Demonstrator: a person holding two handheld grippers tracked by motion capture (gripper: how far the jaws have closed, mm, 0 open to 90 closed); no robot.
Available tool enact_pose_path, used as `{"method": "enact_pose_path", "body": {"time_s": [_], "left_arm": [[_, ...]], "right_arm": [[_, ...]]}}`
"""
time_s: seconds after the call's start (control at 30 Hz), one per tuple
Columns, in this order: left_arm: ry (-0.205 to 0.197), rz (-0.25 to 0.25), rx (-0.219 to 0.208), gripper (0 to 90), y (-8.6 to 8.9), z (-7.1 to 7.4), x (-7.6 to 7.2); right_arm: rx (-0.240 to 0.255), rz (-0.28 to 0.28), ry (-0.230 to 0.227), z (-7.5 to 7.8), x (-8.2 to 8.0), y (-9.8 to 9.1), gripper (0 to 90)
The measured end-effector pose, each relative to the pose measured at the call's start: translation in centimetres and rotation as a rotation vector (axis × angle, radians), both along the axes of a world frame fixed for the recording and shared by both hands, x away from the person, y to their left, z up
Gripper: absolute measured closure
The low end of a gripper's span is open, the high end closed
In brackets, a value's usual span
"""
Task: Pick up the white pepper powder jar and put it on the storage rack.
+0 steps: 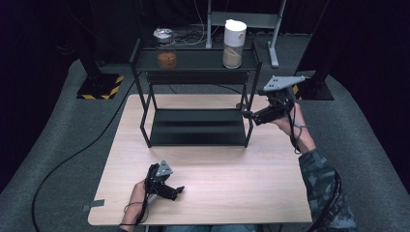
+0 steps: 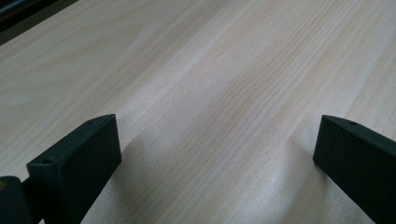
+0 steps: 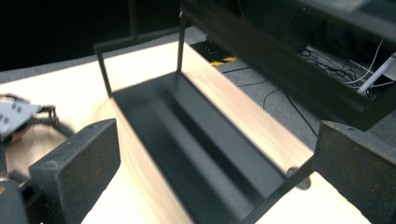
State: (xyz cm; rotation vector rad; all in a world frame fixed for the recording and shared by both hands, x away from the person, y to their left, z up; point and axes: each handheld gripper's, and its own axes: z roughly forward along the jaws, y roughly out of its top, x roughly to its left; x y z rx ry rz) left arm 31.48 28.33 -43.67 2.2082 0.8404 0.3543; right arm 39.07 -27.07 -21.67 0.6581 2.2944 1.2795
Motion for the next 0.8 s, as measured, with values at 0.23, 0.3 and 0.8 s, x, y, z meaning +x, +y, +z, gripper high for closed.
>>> {"method": "enact_pose_path", "body": {"time_s": [0.23,0.3,0.8], "left_arm": [[0.000,0.000,0.000,0.2,0.0,0.0,0.0],[0.000,0.001,0.000,0.2,0.0,0.0,0.0],[0.000,0.002,0.000,0.2,0.0,0.0,0.0]], "right_arm": [[-0.033,0.028,0.058,-4.6,-2.1,-0.4,0.0],[-0.048,0.029,0.079,-6.0,-2.6,-0.4,0.0],[-0.057,-0.107,0.277,-19.9,-8.1,-2.5,0.0]]}}
